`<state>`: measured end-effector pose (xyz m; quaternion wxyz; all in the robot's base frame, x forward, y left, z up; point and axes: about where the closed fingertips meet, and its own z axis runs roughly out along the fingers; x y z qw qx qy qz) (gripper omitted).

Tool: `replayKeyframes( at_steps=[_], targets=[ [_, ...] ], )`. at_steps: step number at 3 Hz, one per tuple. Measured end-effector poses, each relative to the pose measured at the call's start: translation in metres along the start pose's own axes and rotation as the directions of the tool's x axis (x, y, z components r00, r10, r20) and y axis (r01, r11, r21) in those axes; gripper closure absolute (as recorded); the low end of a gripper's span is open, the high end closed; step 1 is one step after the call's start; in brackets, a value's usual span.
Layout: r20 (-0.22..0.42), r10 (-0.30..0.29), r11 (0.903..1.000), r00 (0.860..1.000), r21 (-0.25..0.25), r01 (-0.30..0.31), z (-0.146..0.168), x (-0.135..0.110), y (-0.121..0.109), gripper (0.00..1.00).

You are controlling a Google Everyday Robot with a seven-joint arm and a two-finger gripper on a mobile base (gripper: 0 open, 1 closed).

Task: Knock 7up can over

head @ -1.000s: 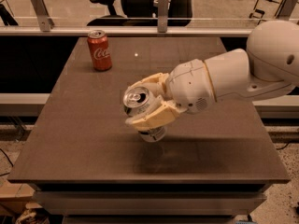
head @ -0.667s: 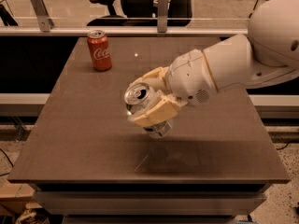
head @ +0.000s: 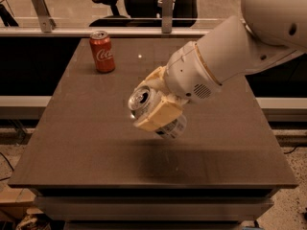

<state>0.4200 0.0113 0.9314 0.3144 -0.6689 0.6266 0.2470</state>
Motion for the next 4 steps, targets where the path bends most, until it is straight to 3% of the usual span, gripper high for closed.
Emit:
replayKeyframes(
  at_steps=[2,4],
  targets=[
    [-0.174,-0.002,1.0,0.985,-0.006,0.001,0.006,0.007,0.001,1.0],
    [-0.338,-0.007,0.9999,0.941,-0.017,0.002,0.016,0.022,0.001,1.0]
  ],
)
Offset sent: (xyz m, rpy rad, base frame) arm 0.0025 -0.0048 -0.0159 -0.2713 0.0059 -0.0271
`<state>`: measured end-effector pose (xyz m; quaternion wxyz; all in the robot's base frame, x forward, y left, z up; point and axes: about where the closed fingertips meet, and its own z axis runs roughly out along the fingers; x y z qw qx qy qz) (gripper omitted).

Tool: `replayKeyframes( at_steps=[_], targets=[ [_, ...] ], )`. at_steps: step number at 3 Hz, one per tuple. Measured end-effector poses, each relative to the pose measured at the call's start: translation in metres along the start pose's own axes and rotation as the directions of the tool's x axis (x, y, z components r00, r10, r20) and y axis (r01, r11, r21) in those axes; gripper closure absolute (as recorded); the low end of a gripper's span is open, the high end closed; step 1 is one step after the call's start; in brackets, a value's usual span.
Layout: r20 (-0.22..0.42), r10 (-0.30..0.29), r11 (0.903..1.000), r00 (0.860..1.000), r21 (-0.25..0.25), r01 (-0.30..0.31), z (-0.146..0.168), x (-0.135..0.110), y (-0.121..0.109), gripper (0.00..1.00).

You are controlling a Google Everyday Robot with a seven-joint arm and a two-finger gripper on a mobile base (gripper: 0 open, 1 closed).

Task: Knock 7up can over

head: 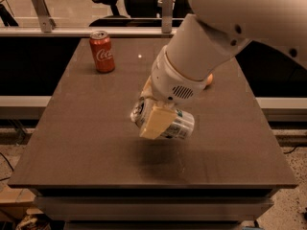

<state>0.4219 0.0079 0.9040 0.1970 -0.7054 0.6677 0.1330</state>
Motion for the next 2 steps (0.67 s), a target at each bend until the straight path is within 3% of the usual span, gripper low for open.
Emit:
replayKeyframes(
  at_steps=[1,2],
  targets=[
    [-0.104,-0.016,0.9999,0.994,-0.002,0.016,0.0097,0.0031,0.0022,1.0],
    [-0.221,-0.031,0.9995,0.975,0.003,0.032,0.0182,0.0077,0.0043,1.0]
  ],
)
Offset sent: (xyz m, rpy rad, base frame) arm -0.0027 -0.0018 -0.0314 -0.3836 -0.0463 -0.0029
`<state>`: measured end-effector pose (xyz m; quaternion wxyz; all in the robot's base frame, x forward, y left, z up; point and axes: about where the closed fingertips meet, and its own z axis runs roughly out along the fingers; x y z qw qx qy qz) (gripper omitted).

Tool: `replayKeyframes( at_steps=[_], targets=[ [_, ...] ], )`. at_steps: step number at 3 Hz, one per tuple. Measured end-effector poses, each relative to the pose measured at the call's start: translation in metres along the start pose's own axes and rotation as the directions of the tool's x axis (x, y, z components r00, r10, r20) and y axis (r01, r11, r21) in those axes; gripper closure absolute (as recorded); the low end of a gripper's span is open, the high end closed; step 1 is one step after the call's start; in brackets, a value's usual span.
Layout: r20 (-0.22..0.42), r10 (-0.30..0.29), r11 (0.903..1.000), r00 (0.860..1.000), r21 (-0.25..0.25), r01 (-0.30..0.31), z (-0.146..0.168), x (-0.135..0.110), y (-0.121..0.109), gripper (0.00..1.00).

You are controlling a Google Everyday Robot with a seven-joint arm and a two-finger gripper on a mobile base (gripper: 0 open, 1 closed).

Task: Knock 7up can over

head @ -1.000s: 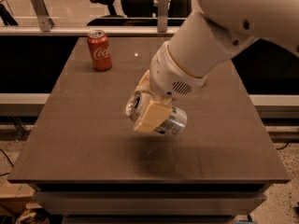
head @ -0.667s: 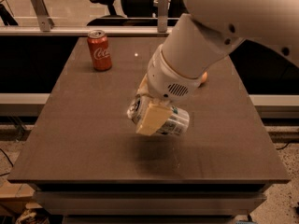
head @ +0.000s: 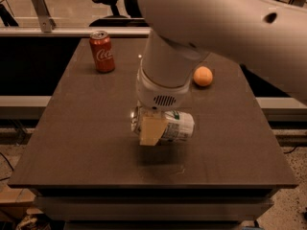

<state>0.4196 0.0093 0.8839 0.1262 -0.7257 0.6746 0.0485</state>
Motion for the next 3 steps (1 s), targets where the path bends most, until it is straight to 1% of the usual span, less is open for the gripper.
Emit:
replayKeyframes(
  at_steps=[1,2,3],
  targets=[
    [-0.099,-0.015,0.9999,0.995,0.006,0.016,0.008,0.002,0.003,1.0],
    [-0.188,-0.033,0.9993,0.982,0.01,0.036,0.017,0.005,0.006,1.0],
    [-0.208,-0.041,0.999,0.977,0.007,0.043,0.029,0.007,0.009,1.0]
  ],
)
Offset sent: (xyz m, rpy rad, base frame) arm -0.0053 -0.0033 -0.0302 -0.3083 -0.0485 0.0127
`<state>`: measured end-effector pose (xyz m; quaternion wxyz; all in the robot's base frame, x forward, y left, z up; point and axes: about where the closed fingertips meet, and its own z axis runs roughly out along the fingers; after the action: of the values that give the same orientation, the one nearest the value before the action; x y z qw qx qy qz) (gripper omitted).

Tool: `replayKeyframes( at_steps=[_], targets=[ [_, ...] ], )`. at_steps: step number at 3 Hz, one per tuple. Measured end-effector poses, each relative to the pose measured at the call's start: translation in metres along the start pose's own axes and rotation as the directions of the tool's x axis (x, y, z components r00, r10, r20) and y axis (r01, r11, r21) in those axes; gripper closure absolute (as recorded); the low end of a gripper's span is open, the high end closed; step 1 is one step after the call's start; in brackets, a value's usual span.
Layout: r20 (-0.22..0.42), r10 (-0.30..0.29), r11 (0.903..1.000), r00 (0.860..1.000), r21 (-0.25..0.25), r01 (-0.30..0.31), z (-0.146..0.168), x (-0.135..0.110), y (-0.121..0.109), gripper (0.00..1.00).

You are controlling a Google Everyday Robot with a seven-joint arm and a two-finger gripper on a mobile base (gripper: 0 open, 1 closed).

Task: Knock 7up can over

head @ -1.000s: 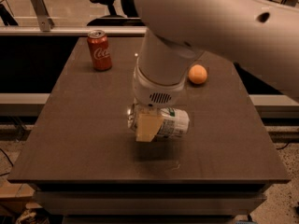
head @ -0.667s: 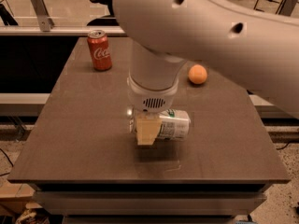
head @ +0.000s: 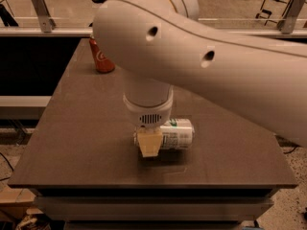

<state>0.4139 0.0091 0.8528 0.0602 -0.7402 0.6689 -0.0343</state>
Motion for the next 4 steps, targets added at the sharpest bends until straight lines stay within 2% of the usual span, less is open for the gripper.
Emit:
replayKeyframes(
  at_steps=[2,3,4],
  targets=[
    [0.025,-0.012,0.9999,1.0,-0.008,0.012,0.0227,-0.0062,0.0017,1.0],
    [0.024,-0.013,0.9999,1.0,-0.007,0.013,0.0218,-0.0065,0.0019,0.82],
    [0.025,-0.014,0.9999,1.0,-0.005,0.014,0.0215,-0.0069,0.0021,0.57]
  ],
)
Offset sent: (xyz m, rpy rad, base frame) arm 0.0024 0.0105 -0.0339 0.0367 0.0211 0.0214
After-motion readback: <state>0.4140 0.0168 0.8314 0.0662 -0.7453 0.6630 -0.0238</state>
